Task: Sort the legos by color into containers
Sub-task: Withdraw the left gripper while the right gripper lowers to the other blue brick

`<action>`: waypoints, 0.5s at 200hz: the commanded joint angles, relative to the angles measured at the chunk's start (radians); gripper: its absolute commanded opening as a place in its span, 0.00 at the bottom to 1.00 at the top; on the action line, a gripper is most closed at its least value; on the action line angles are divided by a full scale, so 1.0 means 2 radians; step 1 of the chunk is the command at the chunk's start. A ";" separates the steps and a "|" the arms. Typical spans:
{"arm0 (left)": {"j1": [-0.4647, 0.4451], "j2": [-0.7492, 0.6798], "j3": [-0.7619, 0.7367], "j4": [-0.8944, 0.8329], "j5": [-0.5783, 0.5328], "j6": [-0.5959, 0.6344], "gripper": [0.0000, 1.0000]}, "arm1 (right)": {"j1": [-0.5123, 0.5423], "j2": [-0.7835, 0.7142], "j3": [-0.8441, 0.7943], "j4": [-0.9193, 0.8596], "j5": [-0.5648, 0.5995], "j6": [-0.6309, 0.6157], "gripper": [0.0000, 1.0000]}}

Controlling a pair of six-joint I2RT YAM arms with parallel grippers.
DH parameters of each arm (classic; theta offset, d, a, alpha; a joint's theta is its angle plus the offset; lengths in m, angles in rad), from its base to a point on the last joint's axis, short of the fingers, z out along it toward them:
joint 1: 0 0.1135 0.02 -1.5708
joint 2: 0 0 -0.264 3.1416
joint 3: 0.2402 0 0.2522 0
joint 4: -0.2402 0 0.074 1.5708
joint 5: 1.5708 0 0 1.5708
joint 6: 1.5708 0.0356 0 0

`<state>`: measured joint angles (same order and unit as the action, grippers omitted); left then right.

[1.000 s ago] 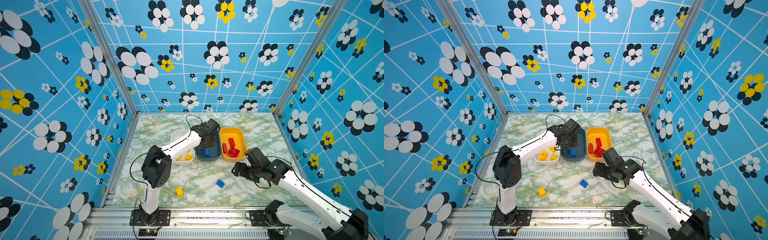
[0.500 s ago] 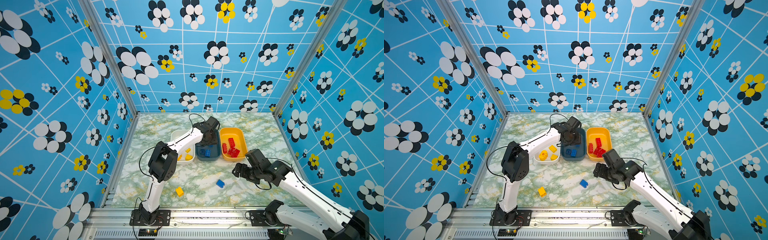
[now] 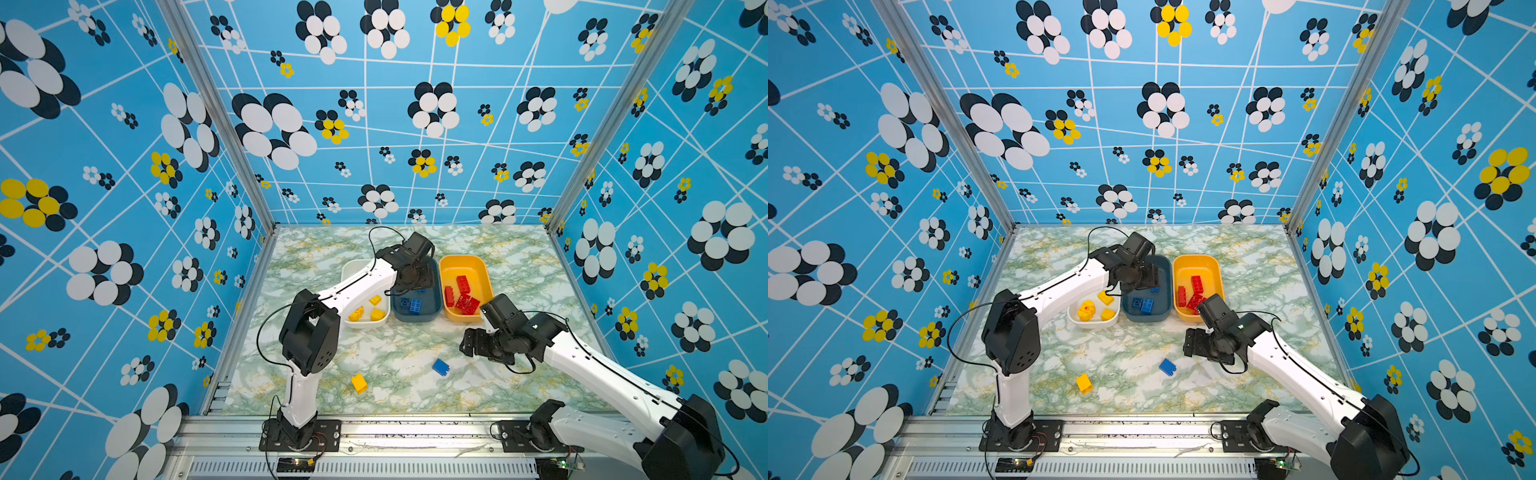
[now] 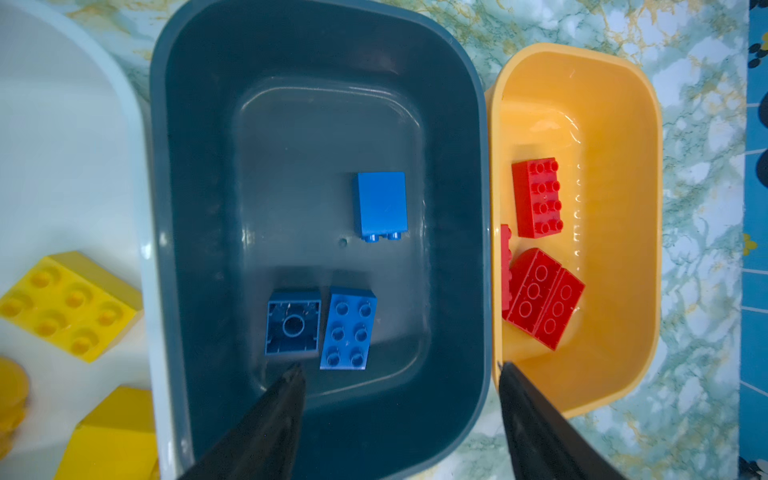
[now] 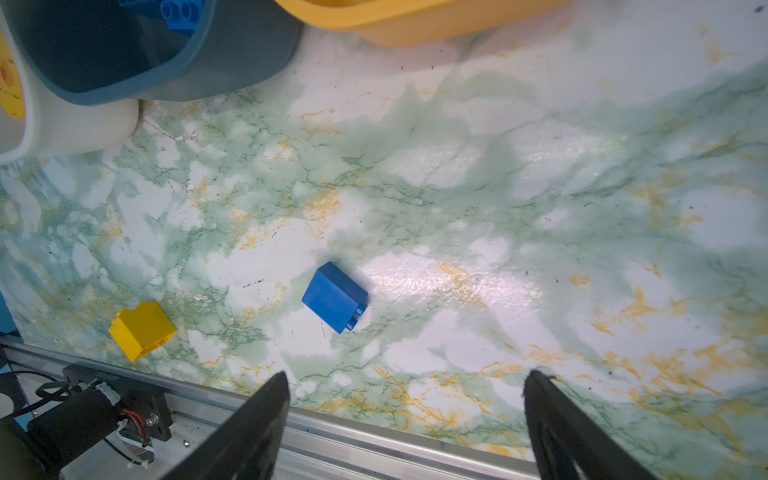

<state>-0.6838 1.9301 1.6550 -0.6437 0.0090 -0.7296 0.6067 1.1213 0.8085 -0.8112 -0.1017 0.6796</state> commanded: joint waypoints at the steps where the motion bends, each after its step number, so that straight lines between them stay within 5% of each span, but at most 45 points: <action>1: 0.000 -0.037 -0.043 0.021 0.007 -0.013 0.78 | 0.008 0.017 0.023 -0.003 -0.010 -0.065 0.89; 100: 0.007 -0.207 -0.220 0.052 -0.003 -0.060 0.88 | 0.106 0.150 0.091 -0.007 0.014 -0.207 0.89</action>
<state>-0.6800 1.5944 1.2732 -0.5518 0.0154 -0.8162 0.7948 1.3792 0.9527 -0.8036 -0.1036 0.3698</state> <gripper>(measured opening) 0.870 0.890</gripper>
